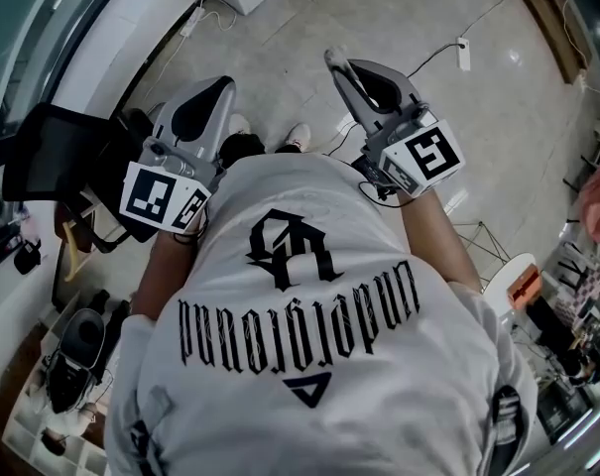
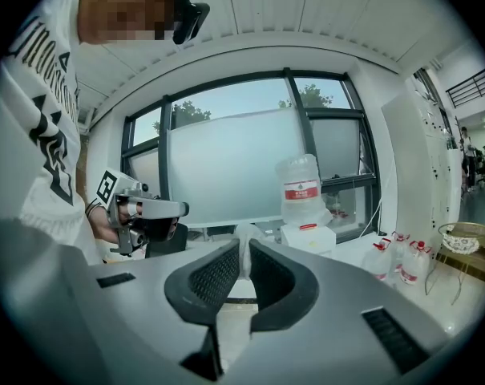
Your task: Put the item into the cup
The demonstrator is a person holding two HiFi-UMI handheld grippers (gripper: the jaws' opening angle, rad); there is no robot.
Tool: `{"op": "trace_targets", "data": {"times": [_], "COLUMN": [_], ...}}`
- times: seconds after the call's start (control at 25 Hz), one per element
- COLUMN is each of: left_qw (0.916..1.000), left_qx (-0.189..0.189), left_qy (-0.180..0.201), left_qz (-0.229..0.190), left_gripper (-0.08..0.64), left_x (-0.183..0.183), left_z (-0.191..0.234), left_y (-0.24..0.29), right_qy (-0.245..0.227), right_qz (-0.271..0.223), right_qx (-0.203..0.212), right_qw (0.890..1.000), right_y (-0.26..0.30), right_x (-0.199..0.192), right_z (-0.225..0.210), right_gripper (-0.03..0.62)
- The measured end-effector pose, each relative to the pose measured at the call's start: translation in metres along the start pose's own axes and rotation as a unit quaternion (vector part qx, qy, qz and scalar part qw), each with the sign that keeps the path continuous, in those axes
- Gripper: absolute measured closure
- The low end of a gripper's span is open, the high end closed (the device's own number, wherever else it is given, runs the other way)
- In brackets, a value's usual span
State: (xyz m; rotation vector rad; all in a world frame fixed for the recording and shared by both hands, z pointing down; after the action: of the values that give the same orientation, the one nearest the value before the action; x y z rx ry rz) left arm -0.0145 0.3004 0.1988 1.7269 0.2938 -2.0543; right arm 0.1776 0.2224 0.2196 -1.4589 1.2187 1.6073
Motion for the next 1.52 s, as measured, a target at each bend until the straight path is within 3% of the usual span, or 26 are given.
{"op": "trace_targets", "data": {"times": [0.64, 1.24, 1.52], "left_qw": [0.9987, 0.9975, 0.9954], "left_qx": [-0.05, -0.069, -0.095], "left_qy": [-0.003, -0.016, -0.014], "left_qz": [0.001, -0.003, -0.002], "left_gripper": [0.545, 0.545, 0.545], "left_x": [0.01, 0.035, 0.052], "left_z": [0.037, 0.175, 0.238], "left_y": [0.06, 0.076, 0.077], "right_qy": [0.007, 0.006, 0.003], "right_qz": [0.006, 0.019, 0.017], "right_qx": [-0.034, -0.059, -0.081], "right_qw": [0.999, 0.998, 0.997], "right_y": [0.024, 0.152, 0.21], "right_x": [0.006, 0.037, 0.057], "right_z": [-0.039, -0.063, -0.057], "right_gripper": [0.551, 0.551, 0.551]}}
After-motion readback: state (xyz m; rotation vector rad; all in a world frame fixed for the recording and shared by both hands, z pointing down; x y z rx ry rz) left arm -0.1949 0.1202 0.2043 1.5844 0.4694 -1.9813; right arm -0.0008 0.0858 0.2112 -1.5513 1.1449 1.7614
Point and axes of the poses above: the fingertips, and each gripper's own axes: y forward along the fingers, z to its left, x out of its top, the point moved 5 cm from there along -y, backward along the fingers, and after that the axes turned 3 degrees about -y, right-handed, at the moved point
